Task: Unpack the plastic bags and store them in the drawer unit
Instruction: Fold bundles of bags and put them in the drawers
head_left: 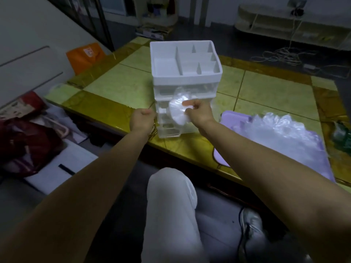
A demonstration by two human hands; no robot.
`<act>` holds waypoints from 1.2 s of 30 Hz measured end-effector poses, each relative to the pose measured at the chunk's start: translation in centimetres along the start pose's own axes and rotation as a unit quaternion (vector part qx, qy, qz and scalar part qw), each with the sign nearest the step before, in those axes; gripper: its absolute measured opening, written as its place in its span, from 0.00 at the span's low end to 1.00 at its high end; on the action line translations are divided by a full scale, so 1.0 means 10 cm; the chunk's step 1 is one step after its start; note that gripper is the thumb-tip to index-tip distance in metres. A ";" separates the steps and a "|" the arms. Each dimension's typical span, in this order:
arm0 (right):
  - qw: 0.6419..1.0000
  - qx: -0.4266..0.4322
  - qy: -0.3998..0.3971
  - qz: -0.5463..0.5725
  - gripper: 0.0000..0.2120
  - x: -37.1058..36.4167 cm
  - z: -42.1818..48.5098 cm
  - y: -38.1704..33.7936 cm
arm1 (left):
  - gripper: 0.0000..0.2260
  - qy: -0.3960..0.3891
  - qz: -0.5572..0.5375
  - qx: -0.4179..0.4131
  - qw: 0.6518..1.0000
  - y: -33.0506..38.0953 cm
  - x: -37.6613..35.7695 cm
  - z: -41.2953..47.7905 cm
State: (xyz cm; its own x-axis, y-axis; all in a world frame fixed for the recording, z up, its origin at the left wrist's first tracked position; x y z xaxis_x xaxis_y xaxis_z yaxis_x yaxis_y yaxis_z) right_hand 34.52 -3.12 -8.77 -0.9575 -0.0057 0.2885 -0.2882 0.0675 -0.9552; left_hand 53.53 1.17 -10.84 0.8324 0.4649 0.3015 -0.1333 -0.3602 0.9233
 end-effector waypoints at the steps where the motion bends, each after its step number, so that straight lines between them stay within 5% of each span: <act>1: 1.000 -0.011 -0.006 -0.027 0.14 -0.09 0.04 0.03 | 0.09 -0.019 0.001 0.005 1.000 -0.02 -0.01 0.02; 5: 0.996 -0.012 0.000 -0.093 0.15 -0.31 0.11 0.05 | 0.07 -0.076 0.002 0.021 0.997 -0.06 -0.08 0.07; 9: 0.969 -0.026 -0.088 -0.231 0.12 -0.44 0.12 0.06 | 0.05 -0.073 0.011 0.007 0.997 -0.05 -0.10 0.11; 12: 0.963 -0.045 -0.093 -0.250 0.18 -0.42 0.18 0.08 | 0.09 -0.066 0.017 0.011 0.998 -0.06 -0.13 0.11; 18: 0.914 0.052 -0.058 -0.398 0.08 -0.45 0.16 0.07 | 0.13 -0.058 0.071 -0.013 0.996 -0.01 -0.14 0.08; 21: 0.926 0.053 -0.106 -0.358 0.04 -0.49 0.13 0.06 | 0.12 -0.013 0.104 -0.128 0.986 0.15 -0.08 -0.01; 25: 0.939 0.057 -0.116 -0.318 0.08 -0.42 0.14 0.02 | 0.12 -0.003 0.215 -0.311 0.926 0.45 -0.15 -0.22; 28: 0.961 0.060 -0.093 -0.253 0.11 -0.28 0.12 0.03 | 0.13 -0.070 0.464 -0.281 0.837 0.44 -0.40 -0.21; 31: 0.971 0.109 -0.064 -0.202 0.13 -0.10 0.01 0.01 | 0.12 -0.109 0.596 -0.225 0.763 0.45 -0.55 -0.22; 33: 0.975 0.139 -0.044 -0.169 0.14 0.10 -0.09 -0.01 | 0.12 -0.107 0.612 -0.219 0.752 0.51 -0.61 -0.27; 36: 0.976 0.159 -0.014 -0.151 0.14 0.51 -0.16 0.06 | 0.11 -0.064 0.545 -0.256 0.796 0.60 -0.67 -0.40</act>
State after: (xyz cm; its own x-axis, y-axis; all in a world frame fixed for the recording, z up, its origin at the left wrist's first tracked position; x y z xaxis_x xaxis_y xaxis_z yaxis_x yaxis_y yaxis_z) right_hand 29.46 -1.47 -7.73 -0.8267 -0.0044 0.5626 -0.5434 -0.2535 -0.8003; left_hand 45.04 -0.88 -6.39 0.1150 0.0037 0.9934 -0.9881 -0.1019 0.1148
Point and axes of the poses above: each hand's wrist, its own z-axis towards the middle knuckle, its own x-axis out of the back of the hand, y = z × x, the point moved 5 cm from there along z, towards the middle knuckle, and after that the axes turned 3 degrees about x, right-handed, at the moved point
